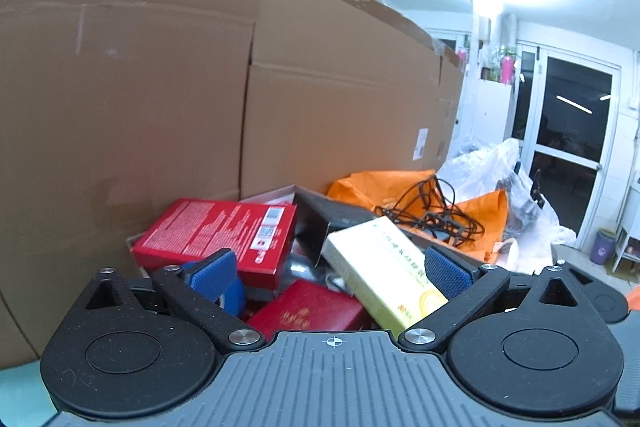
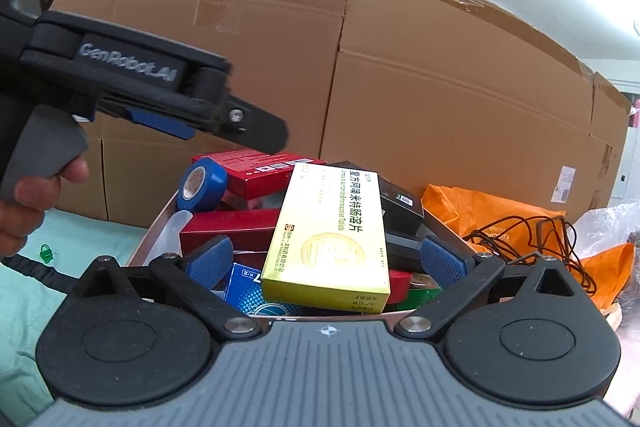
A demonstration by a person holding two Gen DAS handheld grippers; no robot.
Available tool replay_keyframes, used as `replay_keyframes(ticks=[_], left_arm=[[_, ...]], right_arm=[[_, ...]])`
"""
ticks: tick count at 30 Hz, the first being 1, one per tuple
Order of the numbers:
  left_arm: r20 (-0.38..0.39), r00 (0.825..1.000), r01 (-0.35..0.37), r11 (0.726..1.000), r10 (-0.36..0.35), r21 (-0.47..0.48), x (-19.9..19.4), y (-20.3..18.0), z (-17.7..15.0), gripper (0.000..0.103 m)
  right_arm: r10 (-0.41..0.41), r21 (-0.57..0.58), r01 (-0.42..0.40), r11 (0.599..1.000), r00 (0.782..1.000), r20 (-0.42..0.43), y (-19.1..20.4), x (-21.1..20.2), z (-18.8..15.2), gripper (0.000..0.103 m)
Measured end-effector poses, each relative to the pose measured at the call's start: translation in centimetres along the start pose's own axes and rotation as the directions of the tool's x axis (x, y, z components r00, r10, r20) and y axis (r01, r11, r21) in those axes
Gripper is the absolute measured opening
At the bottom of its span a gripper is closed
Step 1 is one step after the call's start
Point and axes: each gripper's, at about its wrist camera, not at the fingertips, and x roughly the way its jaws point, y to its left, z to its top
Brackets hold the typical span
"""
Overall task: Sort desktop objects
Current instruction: 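Open both grippers to drop the tape and yellow box into the box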
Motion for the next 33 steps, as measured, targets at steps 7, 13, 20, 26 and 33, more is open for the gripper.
replay_keyframes(ticks=[7, 13, 20, 26, 33], left_arm=[[-0.004, 0.999, -0.044, 0.996, 0.044, -0.072, -3.2, -0.1, -3.0, 0.103], [-0.046, 0.987, -0.159, 0.980, 0.155, -0.119, -5.9, -0.8, -4.5, 0.103], [-0.095, 0.962, -0.259, 0.965, 0.256, -0.028, -8.1, -3.6, -6.0, 0.103], [-0.084, 0.953, -0.291, 0.957, 0.290, 0.001, -10.2, -6.0, -7.1, 0.103], [-0.097, 0.950, -0.298, 0.955, 0.297, 0.007, -11.7, -7.7, -7.7, 0.103]], right_arm=[[-0.002, 0.021, 0.003, 1.000, 0.999, -0.043, 0.5, -1.9, 0.0, 0.102], [-0.024, 0.021, 0.026, 0.999, 0.994, -0.106, 1.0, -4.3, 0.2, 0.103], [-0.056, 0.011, 0.059, 0.998, 0.987, -0.152, 1.8, -7.3, 0.4, 0.103], [-0.084, 0.017, 0.088, 0.996, 0.981, -0.174, 1.9, -9.6, 0.1, 0.103], [-0.100, 0.029, 0.108, 0.994, 0.975, -0.196, 1.8, -11.5, -0.6, 0.103]])
